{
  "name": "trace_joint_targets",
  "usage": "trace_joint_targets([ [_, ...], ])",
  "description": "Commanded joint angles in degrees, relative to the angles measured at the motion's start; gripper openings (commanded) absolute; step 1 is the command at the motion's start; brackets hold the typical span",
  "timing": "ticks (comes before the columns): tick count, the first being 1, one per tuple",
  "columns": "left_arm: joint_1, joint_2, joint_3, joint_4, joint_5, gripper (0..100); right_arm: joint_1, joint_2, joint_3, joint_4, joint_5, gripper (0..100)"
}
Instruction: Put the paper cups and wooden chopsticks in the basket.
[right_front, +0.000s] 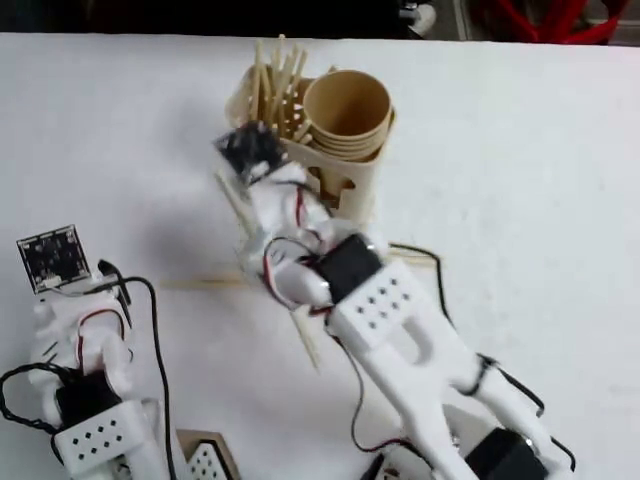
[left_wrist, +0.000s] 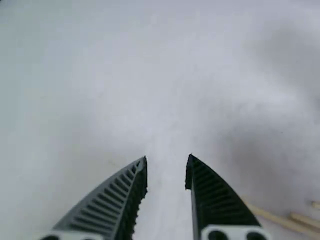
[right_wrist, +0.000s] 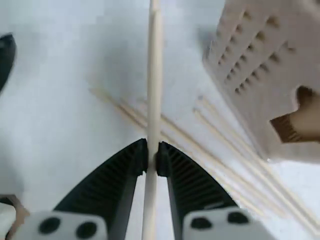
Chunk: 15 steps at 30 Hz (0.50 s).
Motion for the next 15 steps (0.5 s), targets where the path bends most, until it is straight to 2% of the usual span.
trace_joint_targets([
  [1, -0.57, -1.63, -0.26, -1.58, 0.35, 14, 0.48, -3.74, -9.85, -0.13, 0.53, 1.8],
  [6, -0.57, -1.63, -0.26, -1.58, 0.35, 14, 1.54, -3.74, -19.96, -6.2, 0.53, 1.8],
  [15, -0.57, -1.63, -0.26, -1.58, 0.35, 14, 8.4, -1.54, -21.54, -33.01, 0.53, 1.9],
])
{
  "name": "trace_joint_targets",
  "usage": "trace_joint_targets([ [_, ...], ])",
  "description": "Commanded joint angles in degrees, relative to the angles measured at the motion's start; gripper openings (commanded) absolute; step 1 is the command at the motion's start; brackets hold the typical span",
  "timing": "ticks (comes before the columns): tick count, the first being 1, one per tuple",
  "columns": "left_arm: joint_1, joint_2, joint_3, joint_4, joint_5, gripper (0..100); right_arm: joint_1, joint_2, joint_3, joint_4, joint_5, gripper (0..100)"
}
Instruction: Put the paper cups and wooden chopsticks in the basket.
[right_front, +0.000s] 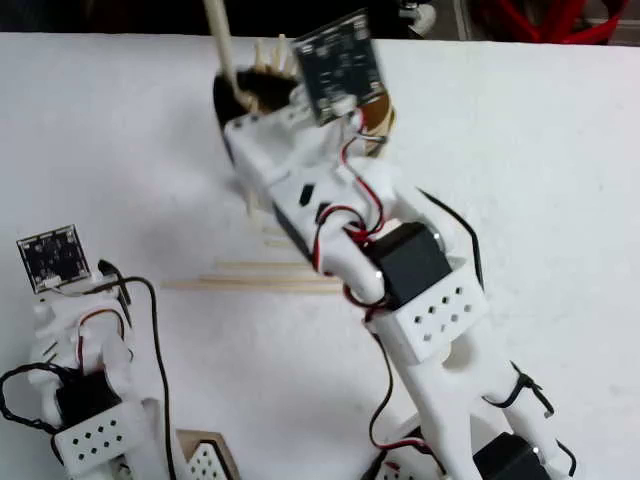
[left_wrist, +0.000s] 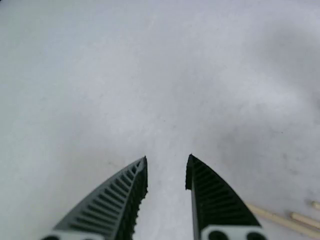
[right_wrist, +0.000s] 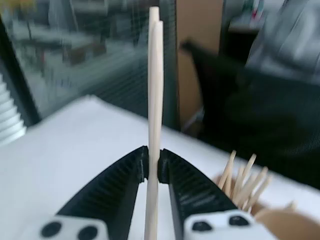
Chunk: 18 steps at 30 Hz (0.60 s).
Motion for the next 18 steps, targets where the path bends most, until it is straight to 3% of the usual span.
trace_joint_targets([
  [1, -0.57, -1.63, -0.26, -1.58, 0.35, 14, 3.03, 0.57, -2.81, -9.98, 0.53, 1.9],
  [9, -0.57, -1.63, -0.26, -1.58, 0.35, 14, 7.96, 8.66, -2.73, -25.01, 0.53, 1.9],
  [18, -0.57, -1.63, -0.26, -1.58, 0.35, 14, 10.42, 13.85, -2.64, -27.21, 0.53, 2.0],
])
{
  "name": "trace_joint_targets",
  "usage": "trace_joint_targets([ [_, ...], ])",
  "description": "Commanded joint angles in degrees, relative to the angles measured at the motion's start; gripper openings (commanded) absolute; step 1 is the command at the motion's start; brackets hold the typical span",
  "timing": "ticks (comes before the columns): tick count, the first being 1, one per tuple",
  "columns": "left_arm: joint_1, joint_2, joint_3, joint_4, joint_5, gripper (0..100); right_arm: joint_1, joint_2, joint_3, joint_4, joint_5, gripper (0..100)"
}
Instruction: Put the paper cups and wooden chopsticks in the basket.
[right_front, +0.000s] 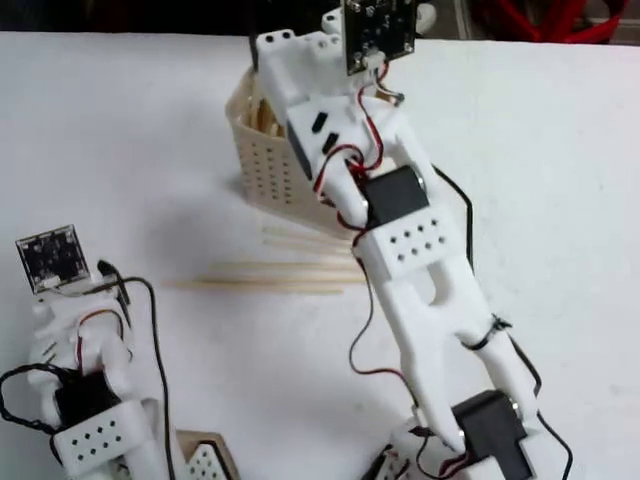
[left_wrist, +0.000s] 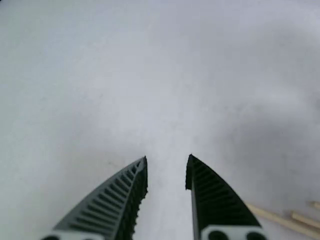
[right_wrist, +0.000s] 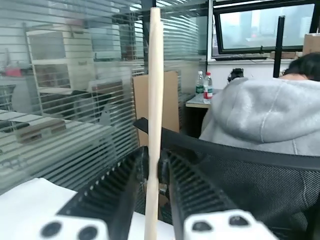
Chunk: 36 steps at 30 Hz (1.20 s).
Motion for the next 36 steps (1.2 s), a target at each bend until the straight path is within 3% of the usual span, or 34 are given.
trace_joint_targets([
  [1, -0.57, -1.63, -0.26, -1.58, 0.35, 14, 1.36, 0.48, -2.46, -1.36, 0.53, 2.1],
  [8, -0.57, -1.63, -0.26, -1.58, 0.35, 14, 1.89, 2.33, -2.46, -0.84, 0.53, 3.1],
  [13, -0.57, -1.63, -0.26, -1.58, 0.35, 14, 1.54, 1.98, -2.37, 0.92, 0.53, 12.5],
  [20, -0.57, -1.63, -0.26, -1.58, 0.35, 14, 1.63, -0.66, -2.46, 5.23, 0.53, 9.0],
  [28, -0.57, -1.63, -0.26, -1.58, 0.35, 14, 1.71, -9.1, -2.46, 24.04, 0.53, 2.5],
  [36, -0.57, -1.63, -0.26, -1.58, 0.35, 14, 1.36, -15.78, -2.46, 45.14, 2.2, 2.0],
])
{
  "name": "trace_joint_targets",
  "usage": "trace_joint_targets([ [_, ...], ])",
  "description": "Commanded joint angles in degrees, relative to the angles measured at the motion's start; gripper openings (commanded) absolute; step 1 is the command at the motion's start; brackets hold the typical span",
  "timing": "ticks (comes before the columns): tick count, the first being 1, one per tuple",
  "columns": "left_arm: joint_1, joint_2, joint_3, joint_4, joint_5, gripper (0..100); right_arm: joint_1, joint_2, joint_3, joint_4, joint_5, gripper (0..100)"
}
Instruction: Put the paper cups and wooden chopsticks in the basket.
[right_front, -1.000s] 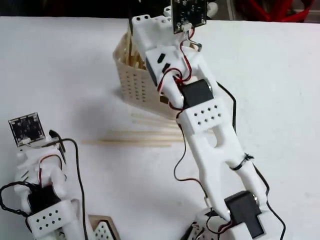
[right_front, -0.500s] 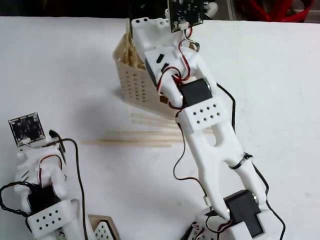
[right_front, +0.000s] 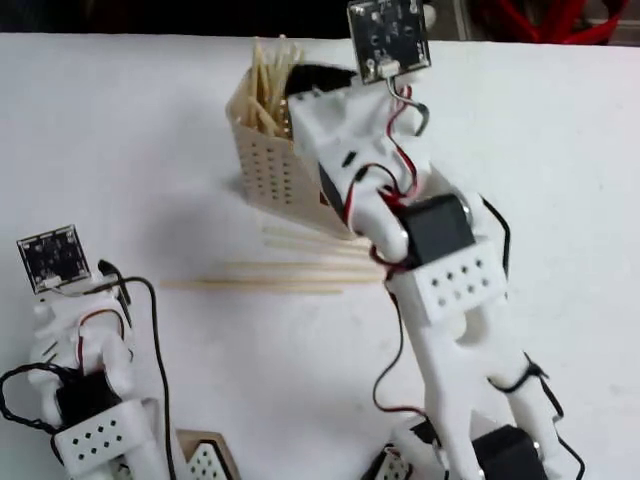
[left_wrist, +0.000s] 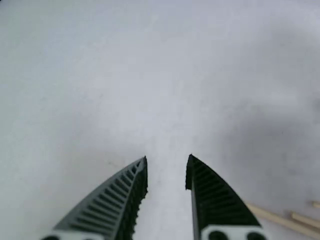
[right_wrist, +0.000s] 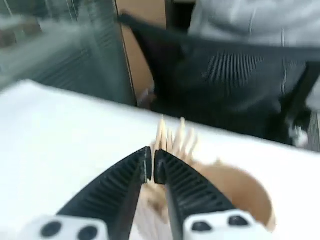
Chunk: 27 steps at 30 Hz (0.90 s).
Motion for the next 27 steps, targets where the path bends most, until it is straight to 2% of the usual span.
trace_joint_targets([
  [1, -0.57, -1.63, -0.26, -1.58, 0.35, 14, 0.31, -4.26, -2.46, 7.25, 4.84, 2.0],
  [5, -0.57, -1.63, -0.26, -1.58, 0.35, 14, -3.12, -6.29, -2.46, 16.84, 13.8, 1.8],
  [10, -0.57, -1.63, -0.26, -1.58, 0.35, 14, -9.8, -6.29, -2.37, 30.64, 18.73, 1.8],
  [15, -0.57, -1.63, -0.18, -1.58, 0.35, 14, -12.97, -0.92, -2.37, 40.04, 24.62, 1.8],
  [24, -0.57, -1.63, -0.18, -1.58, 0.35, 14, -13.58, 22.64, -2.46, 41.54, 30.42, 2.3],
  [27, -0.57, -1.63, -0.18, -1.58, 0.35, 14, -13.85, 29.23, -2.46, 39.16, 31.47, 8.6],
])
